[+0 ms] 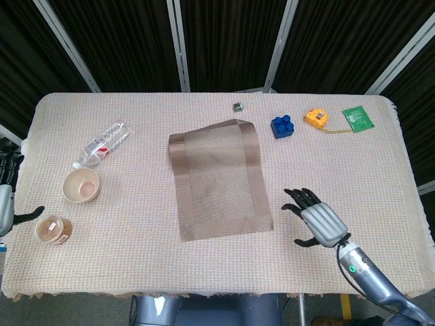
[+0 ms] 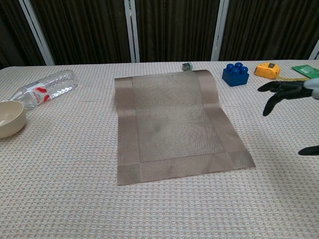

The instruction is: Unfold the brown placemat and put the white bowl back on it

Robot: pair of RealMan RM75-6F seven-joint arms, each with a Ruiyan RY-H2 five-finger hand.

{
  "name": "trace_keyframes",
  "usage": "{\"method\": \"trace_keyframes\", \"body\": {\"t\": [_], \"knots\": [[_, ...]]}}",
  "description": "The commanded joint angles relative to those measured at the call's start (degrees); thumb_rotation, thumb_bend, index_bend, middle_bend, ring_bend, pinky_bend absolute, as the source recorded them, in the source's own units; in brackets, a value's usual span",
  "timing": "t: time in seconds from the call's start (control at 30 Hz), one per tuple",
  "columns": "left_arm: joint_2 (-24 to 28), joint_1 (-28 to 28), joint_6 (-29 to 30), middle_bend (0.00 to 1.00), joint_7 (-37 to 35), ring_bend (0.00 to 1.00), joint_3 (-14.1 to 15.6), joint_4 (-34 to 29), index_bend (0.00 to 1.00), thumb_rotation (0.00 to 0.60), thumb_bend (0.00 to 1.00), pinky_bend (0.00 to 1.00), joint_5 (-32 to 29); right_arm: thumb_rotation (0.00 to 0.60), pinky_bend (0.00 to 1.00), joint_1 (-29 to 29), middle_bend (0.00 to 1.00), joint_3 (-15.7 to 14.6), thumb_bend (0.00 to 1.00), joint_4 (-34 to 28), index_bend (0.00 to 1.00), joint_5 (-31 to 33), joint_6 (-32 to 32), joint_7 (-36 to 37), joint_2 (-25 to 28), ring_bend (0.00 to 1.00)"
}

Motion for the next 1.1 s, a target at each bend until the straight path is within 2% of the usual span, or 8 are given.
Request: {"method": "trace_keyframes", "body": {"t": [0.03, 0.2, 0.47, 0.93, 1.1], "knots": [[-0.9, 0.3, 0.1, 0.0, 0.2, 0.0, 0.5, 0.7, 0.0, 0.6, 0.04, 0.0, 0.5, 0.6, 0.0, 3.6, 0.0, 0.3, 0.11, 4.9, 0.35, -1.5, -3.2, 0.6, -5.2, 0.0], [-2.3, 0.5, -0.2, 0.0, 0.5, 0.0, 1.0, 2.5, 0.0, 0.6, 0.04, 0.0, 1.0, 0.6, 0.0, 6.3, 0.0, -0.5, 0.12, 10.1, 0.35, -2.6, -5.1, -1.6, -10.4, 0.0], [-2.9, 0.8, -0.5, 0.0, 0.0, 0.0, 1.1, 4.1, 0.0, 0.6, 0.04, 0.0, 1.8, 0.6, 0.0, 7.8, 0.0, -1.8, 0.13, 17.2, 0.36, -2.9, -4.9, -4.8, -17.0, 0.0], [-2.3, 1.2, -0.8, 0.0, -1.3, 0.0, 0.9, 4.2, 0.0, 0.6, 0.04, 0.0, 3.6, 0.6, 0.0, 8.0, 0.0, -3.2, 0.14, 25.7, 0.36, -2.6, -1.5, -7.4, -23.3, 0.0], [-2.3, 1.3, -1.0, 0.0, -1.4, 0.0, 0.9, 4.2, 0.0, 0.6, 0.04, 0.0, 3.7, 0.6, 0.0, 8.3, 0.0, -2.9, 0.14, 26.8, 0.36, -1.9, -1.3, -7.3, -24.1, 0.0]]}}
